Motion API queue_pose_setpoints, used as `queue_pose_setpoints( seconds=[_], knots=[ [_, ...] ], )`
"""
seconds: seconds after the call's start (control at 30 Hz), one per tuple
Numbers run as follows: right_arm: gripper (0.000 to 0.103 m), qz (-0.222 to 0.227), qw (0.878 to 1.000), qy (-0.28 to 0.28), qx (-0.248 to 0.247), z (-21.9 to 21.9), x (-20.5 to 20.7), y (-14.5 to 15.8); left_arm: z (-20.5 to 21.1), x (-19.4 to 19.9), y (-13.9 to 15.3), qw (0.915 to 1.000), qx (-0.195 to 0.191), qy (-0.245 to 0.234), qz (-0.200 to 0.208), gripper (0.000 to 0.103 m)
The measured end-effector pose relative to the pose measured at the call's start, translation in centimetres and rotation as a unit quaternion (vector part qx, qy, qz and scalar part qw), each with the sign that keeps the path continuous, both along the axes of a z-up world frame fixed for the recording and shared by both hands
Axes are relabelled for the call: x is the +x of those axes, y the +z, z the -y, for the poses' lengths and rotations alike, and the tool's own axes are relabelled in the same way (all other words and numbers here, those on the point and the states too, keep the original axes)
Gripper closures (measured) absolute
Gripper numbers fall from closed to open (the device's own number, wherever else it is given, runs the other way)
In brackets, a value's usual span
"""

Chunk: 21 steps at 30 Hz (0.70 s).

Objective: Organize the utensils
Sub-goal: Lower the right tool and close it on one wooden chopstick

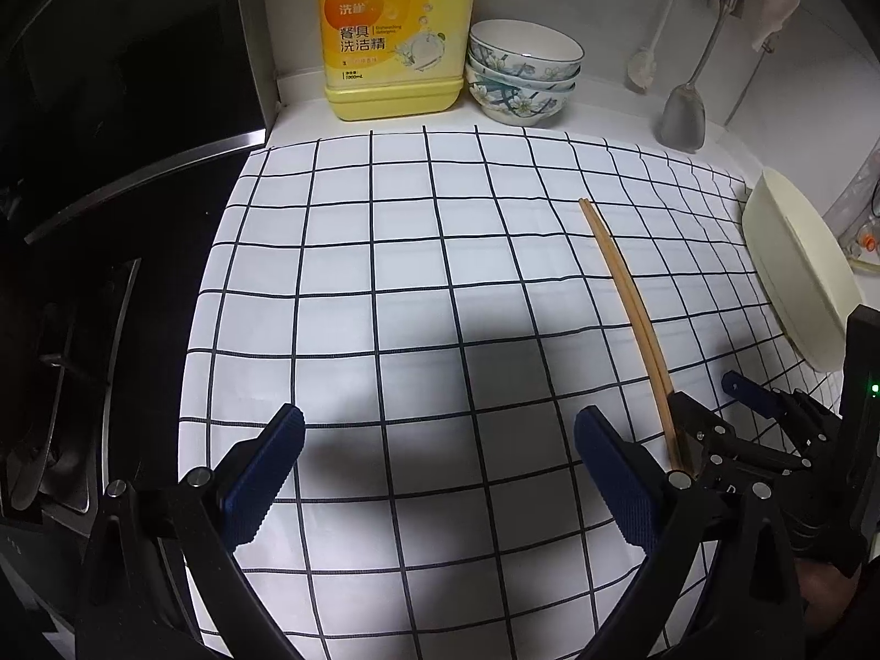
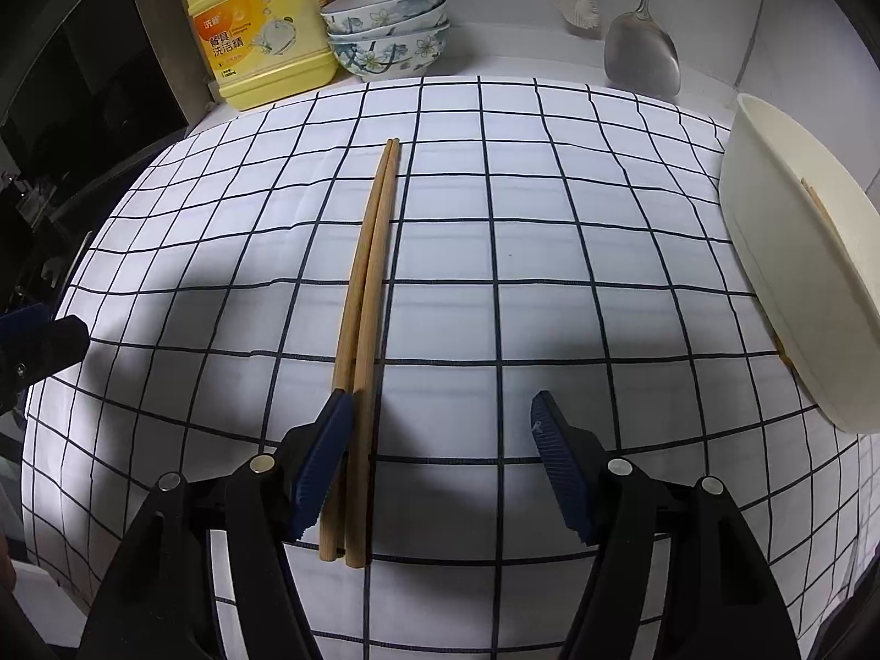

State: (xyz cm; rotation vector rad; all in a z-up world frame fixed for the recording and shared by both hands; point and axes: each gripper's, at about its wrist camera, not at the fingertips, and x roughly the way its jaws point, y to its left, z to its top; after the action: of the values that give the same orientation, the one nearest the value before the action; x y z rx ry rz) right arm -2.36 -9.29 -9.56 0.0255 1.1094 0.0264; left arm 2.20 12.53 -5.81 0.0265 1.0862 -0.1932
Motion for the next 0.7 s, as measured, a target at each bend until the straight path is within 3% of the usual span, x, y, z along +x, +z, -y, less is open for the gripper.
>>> queue_pose_setpoints(
  seconds=[0.1, 0.37, 0.47, 0.53, 0.7],
  knots=[
    [0.039, 0.003, 0.999, 0.022, -0.025, -0.8, -0.2, -0.2, 0.1, 0.1, 0.0, 1.0, -0.002, 0.0, -0.001, 0.006],
    [0.043, 0.022, 0.999, 0.043, -0.024, -1.6, 0.7, -0.2, 0.6, 0.4, -0.3, 1.0, 0.0, -0.003, -0.003, 0.006],
    [0.064, 0.034, 0.998, 0.044, -0.025, -1.2, 1.0, 0.0, 0.9, 0.7, -0.3, 1.0, 0.001, -0.002, -0.002, 0.006],
    [0.093, 0.035, 0.998, 0.035, -0.032, -0.5, 1.3, 0.1, 1.1, 1.0, -0.2, 1.0, 0.0, -0.002, 0.002, 0.006],
    [0.095, 0.037, 0.999, 0.012, -0.031, 1.9, 1.7, 0.2, 2.7, 2.0, -0.6, 0.9999, -0.001, -0.011, 0.007, 0.006]
  ],
)
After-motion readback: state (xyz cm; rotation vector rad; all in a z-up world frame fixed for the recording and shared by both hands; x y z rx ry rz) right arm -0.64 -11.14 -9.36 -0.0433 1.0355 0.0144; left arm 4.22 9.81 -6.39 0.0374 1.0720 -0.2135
